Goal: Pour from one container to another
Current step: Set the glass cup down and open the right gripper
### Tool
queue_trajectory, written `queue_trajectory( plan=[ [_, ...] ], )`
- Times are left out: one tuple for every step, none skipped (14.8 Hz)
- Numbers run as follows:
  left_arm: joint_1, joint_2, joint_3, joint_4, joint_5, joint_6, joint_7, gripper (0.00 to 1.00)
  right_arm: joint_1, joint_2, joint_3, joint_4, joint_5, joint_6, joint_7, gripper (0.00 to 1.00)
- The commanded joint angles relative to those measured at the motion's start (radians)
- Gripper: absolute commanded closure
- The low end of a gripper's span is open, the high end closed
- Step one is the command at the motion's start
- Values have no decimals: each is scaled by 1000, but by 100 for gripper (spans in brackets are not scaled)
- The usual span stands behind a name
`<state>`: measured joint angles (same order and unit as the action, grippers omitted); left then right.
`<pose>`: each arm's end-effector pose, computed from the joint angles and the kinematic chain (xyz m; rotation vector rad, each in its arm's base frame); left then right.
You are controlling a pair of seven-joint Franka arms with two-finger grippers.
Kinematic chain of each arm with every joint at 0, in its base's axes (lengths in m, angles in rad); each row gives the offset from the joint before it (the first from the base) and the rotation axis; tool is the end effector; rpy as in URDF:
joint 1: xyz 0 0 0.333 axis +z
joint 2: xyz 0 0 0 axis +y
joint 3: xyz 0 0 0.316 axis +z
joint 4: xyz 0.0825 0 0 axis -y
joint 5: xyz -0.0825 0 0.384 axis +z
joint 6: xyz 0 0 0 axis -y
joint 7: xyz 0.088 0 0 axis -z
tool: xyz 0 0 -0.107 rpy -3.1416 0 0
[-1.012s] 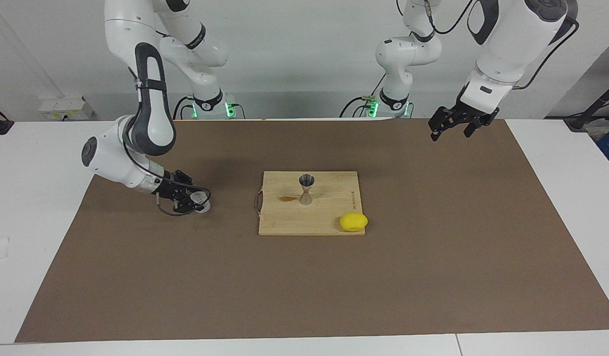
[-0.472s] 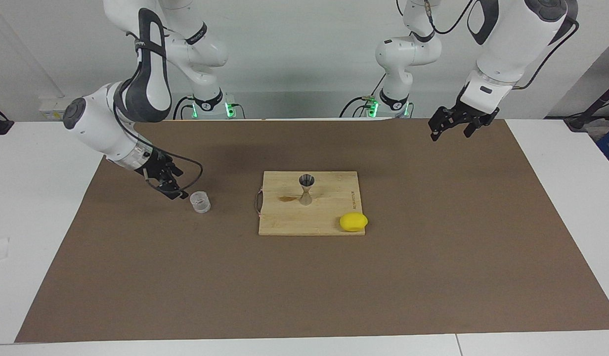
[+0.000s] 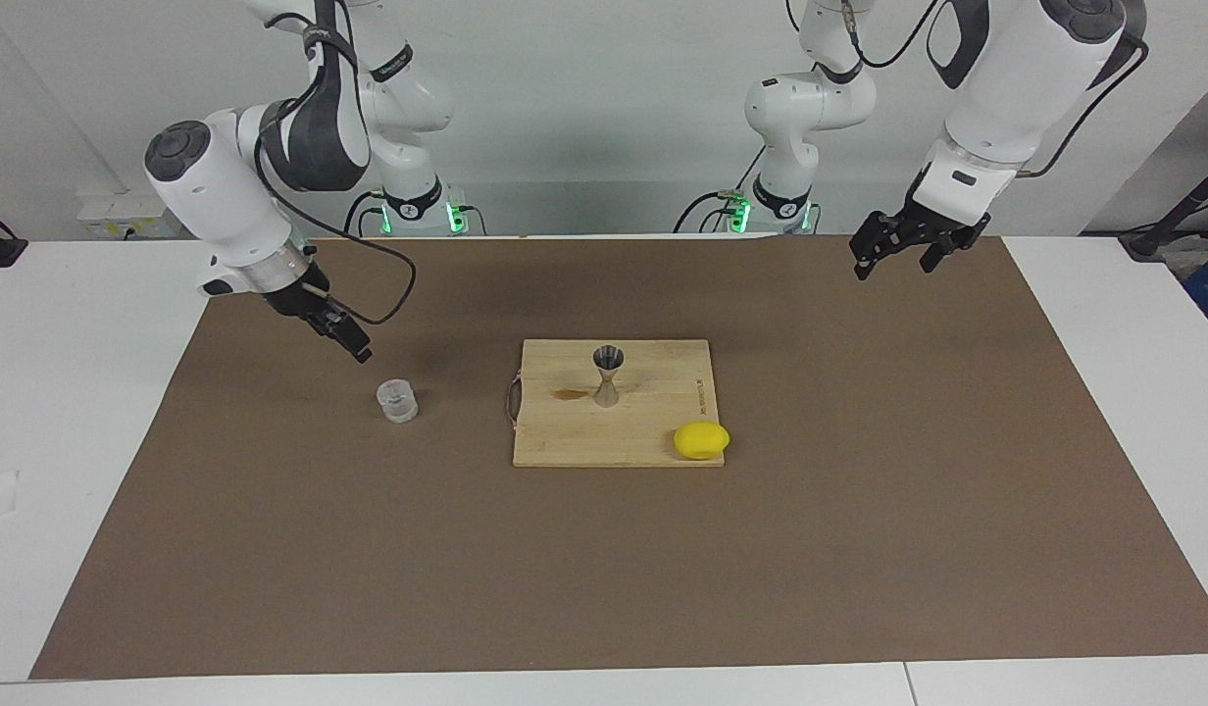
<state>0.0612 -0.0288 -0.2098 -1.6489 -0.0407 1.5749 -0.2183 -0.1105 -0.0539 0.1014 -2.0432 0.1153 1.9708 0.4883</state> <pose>0.5373 -0.0864 0.6036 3.1128 0.1106 -0.0800 0.5360 0.0032 0.4639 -2.9360 0.8182 0.0639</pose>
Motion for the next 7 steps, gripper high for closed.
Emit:
queue_trajectory(
  plan=[
    [5,-19,-3,-12,18,-12,-6,0,46,-4,6,69,-55,-88,-137,0],
    [5,-19,-2,-12,18,-12,-7,0,63,-1,6,95,-59,-105,-149,0],
    [5,-20,-2,-12,19,-12,-7,0,68,5,6,129,-74,-122,-152,0],
    [5,-19,-2,-12,18,-12,-7,0,69,12,6,164,-101,-142,-163,0],
    [5,-20,-2,-12,18,-12,-7,0,71,25,7,205,-118,-165,-175,0],
    [5,-19,-2,-12,18,-12,-7,0,71,45,12,259,-120,-191,-189,0],
    [5,-19,-2,-12,18,-12,-6,0,71,66,29,320,-124,-222,-194,0]
  ],
)
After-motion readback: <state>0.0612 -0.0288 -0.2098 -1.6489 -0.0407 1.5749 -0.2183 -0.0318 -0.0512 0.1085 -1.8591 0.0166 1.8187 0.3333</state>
